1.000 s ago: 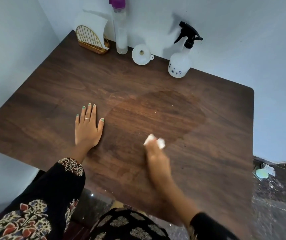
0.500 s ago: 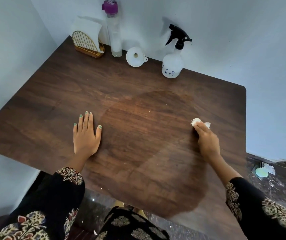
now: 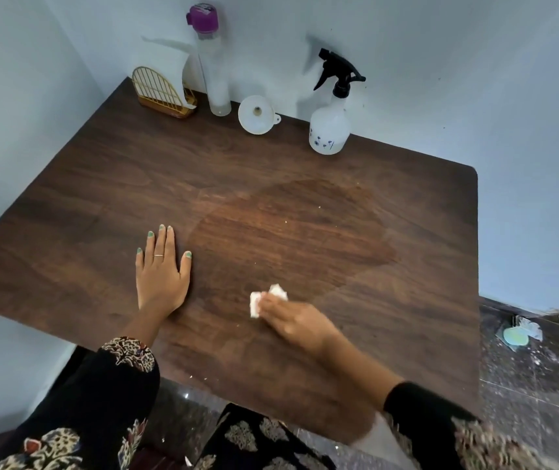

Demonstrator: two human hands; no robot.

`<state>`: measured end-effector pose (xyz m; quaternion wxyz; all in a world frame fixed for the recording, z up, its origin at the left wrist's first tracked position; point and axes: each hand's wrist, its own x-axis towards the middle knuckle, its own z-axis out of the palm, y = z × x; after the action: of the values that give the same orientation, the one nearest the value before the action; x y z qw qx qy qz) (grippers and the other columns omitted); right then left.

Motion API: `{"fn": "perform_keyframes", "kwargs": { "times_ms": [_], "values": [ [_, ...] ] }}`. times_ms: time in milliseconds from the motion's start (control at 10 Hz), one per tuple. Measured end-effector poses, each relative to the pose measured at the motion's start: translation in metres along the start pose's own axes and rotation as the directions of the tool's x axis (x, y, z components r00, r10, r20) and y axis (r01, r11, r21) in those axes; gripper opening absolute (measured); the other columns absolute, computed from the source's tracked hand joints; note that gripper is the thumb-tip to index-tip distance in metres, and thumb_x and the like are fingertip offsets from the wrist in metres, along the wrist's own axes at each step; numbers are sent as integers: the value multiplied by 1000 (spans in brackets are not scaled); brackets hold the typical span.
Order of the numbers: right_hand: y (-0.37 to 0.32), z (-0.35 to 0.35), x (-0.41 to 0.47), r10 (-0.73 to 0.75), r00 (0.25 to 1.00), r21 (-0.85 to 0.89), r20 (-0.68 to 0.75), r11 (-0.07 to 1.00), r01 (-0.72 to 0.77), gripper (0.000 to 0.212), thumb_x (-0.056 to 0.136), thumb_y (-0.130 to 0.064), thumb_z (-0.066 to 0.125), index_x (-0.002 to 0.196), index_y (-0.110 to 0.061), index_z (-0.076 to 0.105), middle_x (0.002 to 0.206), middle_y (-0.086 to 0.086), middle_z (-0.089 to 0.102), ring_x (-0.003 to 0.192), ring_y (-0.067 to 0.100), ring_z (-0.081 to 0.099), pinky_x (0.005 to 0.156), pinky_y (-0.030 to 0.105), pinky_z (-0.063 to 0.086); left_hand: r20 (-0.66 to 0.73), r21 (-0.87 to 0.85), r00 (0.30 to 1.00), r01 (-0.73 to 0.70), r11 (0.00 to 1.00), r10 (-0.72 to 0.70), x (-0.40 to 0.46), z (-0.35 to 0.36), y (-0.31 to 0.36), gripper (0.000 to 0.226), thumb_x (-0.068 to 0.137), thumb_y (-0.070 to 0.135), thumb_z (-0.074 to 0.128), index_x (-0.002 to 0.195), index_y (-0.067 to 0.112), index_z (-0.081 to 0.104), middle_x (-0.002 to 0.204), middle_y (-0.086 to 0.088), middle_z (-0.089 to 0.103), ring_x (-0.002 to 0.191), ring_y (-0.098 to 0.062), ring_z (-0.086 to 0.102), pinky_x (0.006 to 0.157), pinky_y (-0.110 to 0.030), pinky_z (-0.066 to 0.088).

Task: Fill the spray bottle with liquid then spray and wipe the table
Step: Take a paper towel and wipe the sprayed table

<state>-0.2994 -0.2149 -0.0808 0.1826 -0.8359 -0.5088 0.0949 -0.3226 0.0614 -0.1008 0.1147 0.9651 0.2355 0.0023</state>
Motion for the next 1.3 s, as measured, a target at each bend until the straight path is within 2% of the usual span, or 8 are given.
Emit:
{"fn": "perform_keyframes", "kwargs": {
  "times_ms": [100, 500, 700, 900, 1000, 1100, 1200, 1300],
  "values": [
    [47, -24, 20, 126, 986, -20, -113, 991, -129, 38, 102, -28, 33, 134, -18, 52, 140, 2, 50, 129, 21, 47, 108, 31, 36, -2, -5, 1000, 0, 1000, 0, -1, 1, 0, 60, 99, 35, 35, 150, 9, 15, 158, -8, 14, 146, -27, 9, 117, -45, 9],
    [84, -60, 117, 674, 681, 178, -288, 736, -653, 25, 87, -13, 36, 65, -16, 48, 83, 9, 48, 77, 28, 41, 71, 30, 34, -39, 9, 999, 11, 1000, -10, -1, 2, 0, 64, 94, 44, 23, 150, 13, 17, 157, -5, 18, 146, -23, 13, 117, -43, 12],
    [-28, 10, 90, 469, 873, 235, -132, 871, -432, 25, 96, -6, 39, 100, 6, 62, 94, 21, 63, 112, 41, 53, 104, 41, 29, -44, -11, 999, 15, 1000, -16, -3, 2, -1, 64, 94, 44, 23, 150, 13, 17, 157, -5, 19, 146, -22, 12, 117, -42, 10],
    [-93, 42, 7, 34, 999, 116, -18, 993, -32, 16, 89, -15, 61, 93, 0, 66, 81, 7, 63, 72, 26, 61, 75, 38, 49, -32, -26, 999, 25, 999, -25, -3, 1, 0, 60, 98, 36, 37, 149, 12, 18, 157, -6, 19, 146, -23, 13, 117, -44, 12],
    [-101, 16, 33, 744, 665, 770, -65, 461, -441, 52, 99, -35, 42, 129, 6, 47, 132, 25, 51, 121, 36, 51, 105, 42, 38, -37, -30, 999, 16, 999, -17, -2, 0, 1, 60, 98, 36, 38, 149, 11, 19, 157, -6, 20, 146, -24, 13, 117, -44, 12],
    [2, -8, 62, 946, 283, 717, -157, 306, -627, 66, 102, -23, -1, 127, 24, 38, 137, 39, 37, 130, 47, 36, 112, 43, 24, -37, -24, 999, 17, 1000, -18, -2, 1, 1, 60, 98, 36, 38, 149, 11, 18, 157, -6, 19, 146, -24, 13, 117, -43, 11],
    [98, -81, 103, 896, 359, 518, -261, 444, -732, 26, 89, 4, 48, 99, 3, 71, 106, 20, 69, 102, 33, 63, 88, 25, 42, -42, -23, 999, 16, 1000, -17, -2, 2, 1, 60, 98, 36, 37, 149, 12, 18, 157, -6, 19, 146, -24, 13, 117, -43, 10],
    [131, -98, 107, 899, 352, 521, -260, 438, -733, 28, 85, 6, 52, 94, -6, 75, 102, 10, 72, 98, 23, 65, 85, 24, 50, -53, -27, 998, 15, 1000, -17, -2, 3, 0, 59, 98, 37, 36, 149, 12, 18, 157, -5, 19, 146, -23, 13, 117, -43, 11]
  ]
}}
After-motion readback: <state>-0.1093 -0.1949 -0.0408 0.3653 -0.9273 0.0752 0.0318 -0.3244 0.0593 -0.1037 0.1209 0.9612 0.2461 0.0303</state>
